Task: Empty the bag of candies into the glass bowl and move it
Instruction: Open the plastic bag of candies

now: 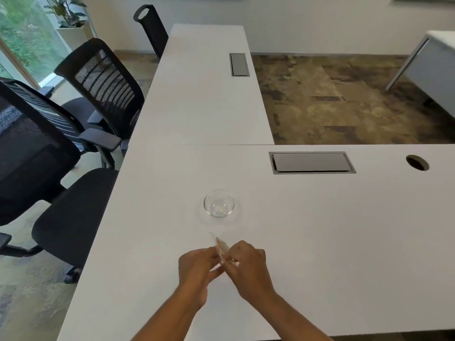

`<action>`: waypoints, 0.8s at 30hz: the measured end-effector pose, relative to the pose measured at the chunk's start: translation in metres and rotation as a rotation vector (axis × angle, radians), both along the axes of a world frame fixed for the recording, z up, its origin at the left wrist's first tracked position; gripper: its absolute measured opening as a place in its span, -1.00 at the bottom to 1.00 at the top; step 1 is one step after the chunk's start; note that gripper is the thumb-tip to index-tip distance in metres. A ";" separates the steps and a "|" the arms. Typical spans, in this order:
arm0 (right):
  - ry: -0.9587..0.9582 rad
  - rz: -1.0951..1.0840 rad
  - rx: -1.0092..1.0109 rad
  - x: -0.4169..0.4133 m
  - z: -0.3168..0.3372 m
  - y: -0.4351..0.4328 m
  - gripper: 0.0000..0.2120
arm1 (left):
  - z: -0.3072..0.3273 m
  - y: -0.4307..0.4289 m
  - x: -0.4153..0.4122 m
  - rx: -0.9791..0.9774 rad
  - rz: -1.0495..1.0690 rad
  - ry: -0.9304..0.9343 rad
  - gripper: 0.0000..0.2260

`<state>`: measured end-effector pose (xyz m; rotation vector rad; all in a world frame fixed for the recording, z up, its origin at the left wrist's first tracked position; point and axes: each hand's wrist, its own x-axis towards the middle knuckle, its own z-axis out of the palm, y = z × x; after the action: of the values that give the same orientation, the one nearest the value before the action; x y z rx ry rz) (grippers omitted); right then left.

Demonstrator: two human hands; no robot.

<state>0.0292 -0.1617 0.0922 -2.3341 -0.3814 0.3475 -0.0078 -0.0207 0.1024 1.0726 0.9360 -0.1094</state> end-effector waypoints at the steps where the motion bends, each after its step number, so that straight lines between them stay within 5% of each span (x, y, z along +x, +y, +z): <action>1: -0.010 -0.004 0.011 -0.001 0.003 -0.002 -0.72 | 0.004 -0.001 0.000 -0.005 0.001 -0.012 -0.90; 11: 0.206 -0.167 0.293 0.004 0.037 -0.013 -0.79 | 0.029 -0.007 0.003 0.170 -0.106 -0.094 -0.86; 15: 0.275 -0.209 0.289 0.014 0.044 -0.009 -0.92 | 0.030 -0.016 -0.001 0.336 -0.183 -0.105 -0.83; 24: 0.333 -0.293 0.259 0.024 0.051 -0.013 -0.84 | 0.036 -0.026 -0.005 0.506 -0.271 -0.120 -0.81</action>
<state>0.0533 -0.1750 0.1431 -1.9961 0.0743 0.5005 -0.0130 -0.0466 0.1388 1.6550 0.7200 -0.0293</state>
